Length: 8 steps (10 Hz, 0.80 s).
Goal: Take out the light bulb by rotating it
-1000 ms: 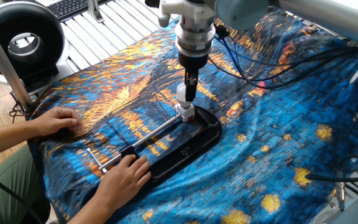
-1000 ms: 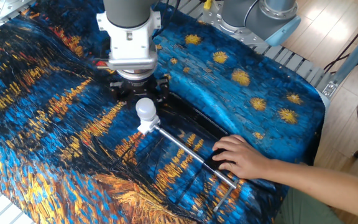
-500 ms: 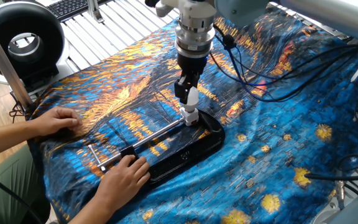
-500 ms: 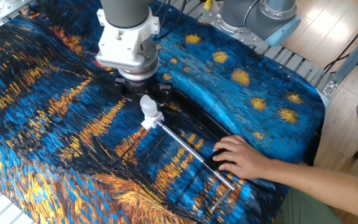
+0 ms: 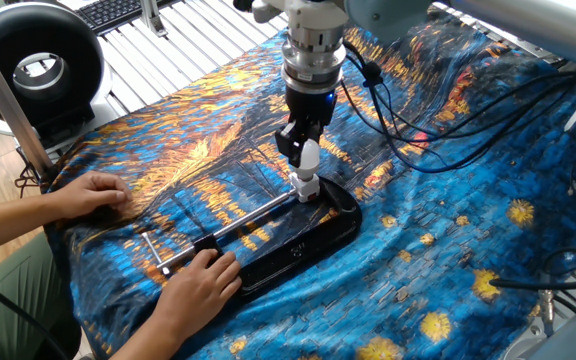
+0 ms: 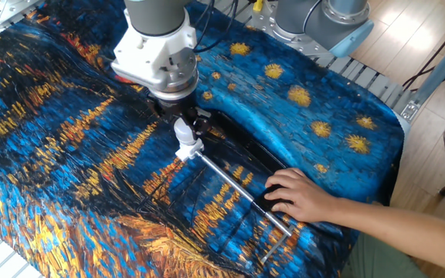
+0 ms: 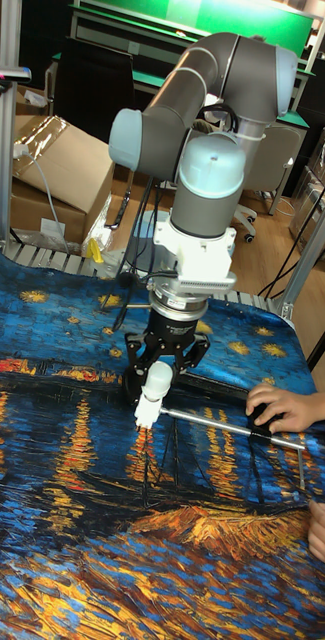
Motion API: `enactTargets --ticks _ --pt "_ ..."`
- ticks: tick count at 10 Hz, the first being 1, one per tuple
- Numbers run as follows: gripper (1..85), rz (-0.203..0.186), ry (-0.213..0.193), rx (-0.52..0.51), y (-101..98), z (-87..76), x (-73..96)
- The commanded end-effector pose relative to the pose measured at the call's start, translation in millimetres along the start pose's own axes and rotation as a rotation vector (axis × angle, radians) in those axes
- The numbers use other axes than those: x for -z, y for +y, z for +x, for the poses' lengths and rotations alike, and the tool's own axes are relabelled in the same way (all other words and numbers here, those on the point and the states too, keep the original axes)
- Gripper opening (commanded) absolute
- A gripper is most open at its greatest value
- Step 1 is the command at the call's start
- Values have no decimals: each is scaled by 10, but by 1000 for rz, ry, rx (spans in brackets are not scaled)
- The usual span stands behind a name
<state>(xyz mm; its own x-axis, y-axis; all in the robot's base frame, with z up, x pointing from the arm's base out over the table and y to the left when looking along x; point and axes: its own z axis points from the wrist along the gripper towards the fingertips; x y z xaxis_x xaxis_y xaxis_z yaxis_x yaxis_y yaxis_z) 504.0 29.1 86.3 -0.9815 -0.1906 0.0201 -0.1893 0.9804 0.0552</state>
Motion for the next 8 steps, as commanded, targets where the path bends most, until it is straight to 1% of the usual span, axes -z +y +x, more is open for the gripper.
enactTargets --ticks 1,2,3,5,6,8 --pt "500 5 -2 -51 -27 -5 5" --pt "493 11 -1 -58 -40 -3 4" --pt "467 24 -1 -73 -59 -2 0" --pt "423 30 -2 -86 -64 -6 -1" --pt "357 36 -1 -93 -76 -4 2" --pt "273 51 -14 -91 -110 -36 5"
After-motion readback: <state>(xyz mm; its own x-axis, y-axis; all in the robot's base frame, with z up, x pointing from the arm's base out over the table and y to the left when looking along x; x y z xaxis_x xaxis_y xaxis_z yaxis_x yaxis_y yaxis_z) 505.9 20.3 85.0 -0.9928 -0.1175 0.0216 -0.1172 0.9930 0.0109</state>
